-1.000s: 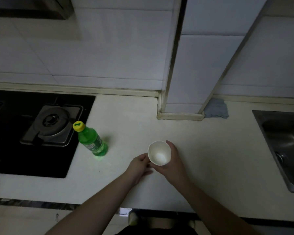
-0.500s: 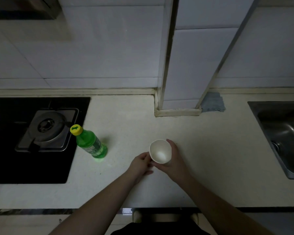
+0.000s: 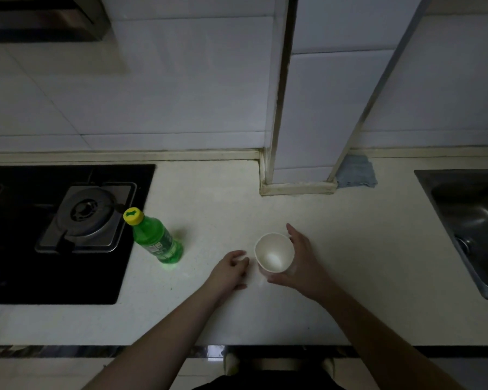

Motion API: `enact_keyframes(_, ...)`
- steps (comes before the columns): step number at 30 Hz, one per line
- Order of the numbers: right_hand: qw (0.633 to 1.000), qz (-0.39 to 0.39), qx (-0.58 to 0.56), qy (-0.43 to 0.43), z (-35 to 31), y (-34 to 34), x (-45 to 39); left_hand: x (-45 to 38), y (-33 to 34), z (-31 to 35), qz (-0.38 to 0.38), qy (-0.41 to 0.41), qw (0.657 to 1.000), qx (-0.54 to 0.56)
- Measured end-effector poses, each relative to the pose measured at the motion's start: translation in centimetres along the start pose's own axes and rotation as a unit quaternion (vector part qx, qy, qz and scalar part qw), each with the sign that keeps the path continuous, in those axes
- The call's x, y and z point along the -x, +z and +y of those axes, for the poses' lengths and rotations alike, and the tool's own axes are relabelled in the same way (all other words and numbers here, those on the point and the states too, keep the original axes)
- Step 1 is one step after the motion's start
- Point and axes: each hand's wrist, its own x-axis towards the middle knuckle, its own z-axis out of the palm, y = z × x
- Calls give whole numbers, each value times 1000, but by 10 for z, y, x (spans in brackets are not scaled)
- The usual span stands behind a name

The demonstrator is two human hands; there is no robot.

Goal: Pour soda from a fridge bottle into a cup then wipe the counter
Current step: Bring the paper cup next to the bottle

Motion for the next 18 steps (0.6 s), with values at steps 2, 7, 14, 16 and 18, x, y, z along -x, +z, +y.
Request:
enact_keyframes(2, 998, -20, 41, -43, -2, -6, 3, 2, -5, -2, 0, 12, 1000, -2)
enact_keyframes(7, 986, -28, 115, -117, -18, -8, 4, 10, -18, -2, 14, 37, 999, -3)
enact_keyframes(14, 973, -35, 146, -175, -68, 3, -15, 24, -41, -5, 56, 75, 996, -5)
enact_keyframes(16, 968, -37, 164, -185, -82, 12, -22, 29, -49, -8, 68, 83, 994, -7)
enact_keyframes(18, 969, -48, 149, -190, -97, 22, -29, 35, -60, -12, 77, 83, 994, -10)
